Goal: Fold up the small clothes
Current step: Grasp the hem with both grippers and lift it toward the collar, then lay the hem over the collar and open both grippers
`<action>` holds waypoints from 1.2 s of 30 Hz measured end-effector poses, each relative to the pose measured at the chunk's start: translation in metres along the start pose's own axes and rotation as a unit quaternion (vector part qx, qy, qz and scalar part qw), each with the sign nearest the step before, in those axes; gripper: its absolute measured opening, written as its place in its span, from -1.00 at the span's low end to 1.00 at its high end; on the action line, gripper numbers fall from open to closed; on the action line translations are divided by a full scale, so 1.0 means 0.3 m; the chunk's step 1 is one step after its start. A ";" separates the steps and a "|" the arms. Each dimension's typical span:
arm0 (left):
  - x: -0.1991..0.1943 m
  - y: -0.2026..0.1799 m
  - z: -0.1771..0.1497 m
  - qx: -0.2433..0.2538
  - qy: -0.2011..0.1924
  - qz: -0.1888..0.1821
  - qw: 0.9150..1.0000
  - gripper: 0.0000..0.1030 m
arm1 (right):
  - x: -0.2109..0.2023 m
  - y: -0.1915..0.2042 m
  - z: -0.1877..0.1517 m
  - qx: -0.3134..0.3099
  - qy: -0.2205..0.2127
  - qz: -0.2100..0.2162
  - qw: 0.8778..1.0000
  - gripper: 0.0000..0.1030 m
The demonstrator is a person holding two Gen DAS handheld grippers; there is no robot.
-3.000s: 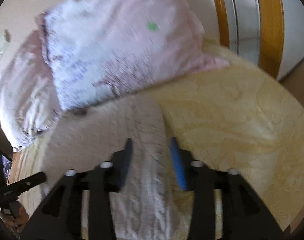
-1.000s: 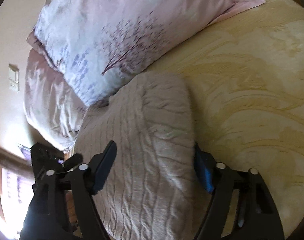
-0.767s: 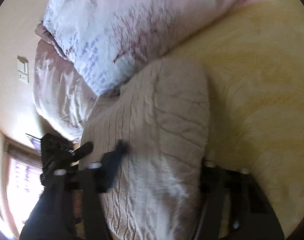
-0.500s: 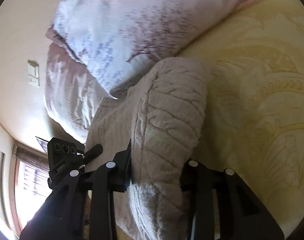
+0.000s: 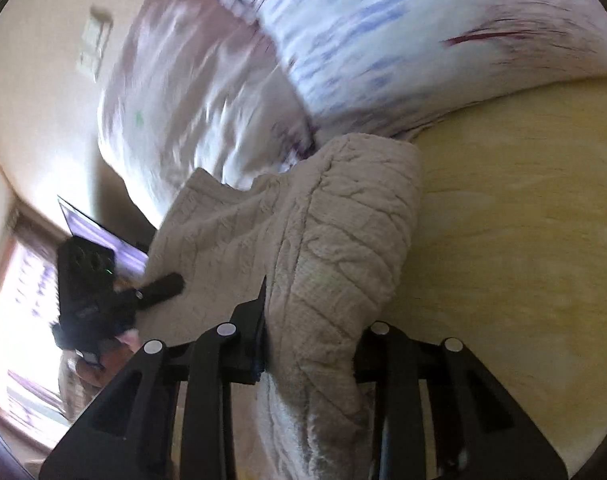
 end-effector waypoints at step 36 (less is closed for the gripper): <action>-0.172 0.123 0.107 0.035 -0.107 0.112 0.987 -0.14 | -0.096 -0.096 0.090 0.045 -0.060 -0.106 0.992 0.07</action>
Point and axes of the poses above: each gripper's, at about its wrist camera, not at the fingertips, and x roughly the way its jaws point, y to its left, z to its top, the point moved 5 cm from there along x, roughly the way its jaws point, and after that the axes turned 12 degrees about -z, right-handed, at the moved point
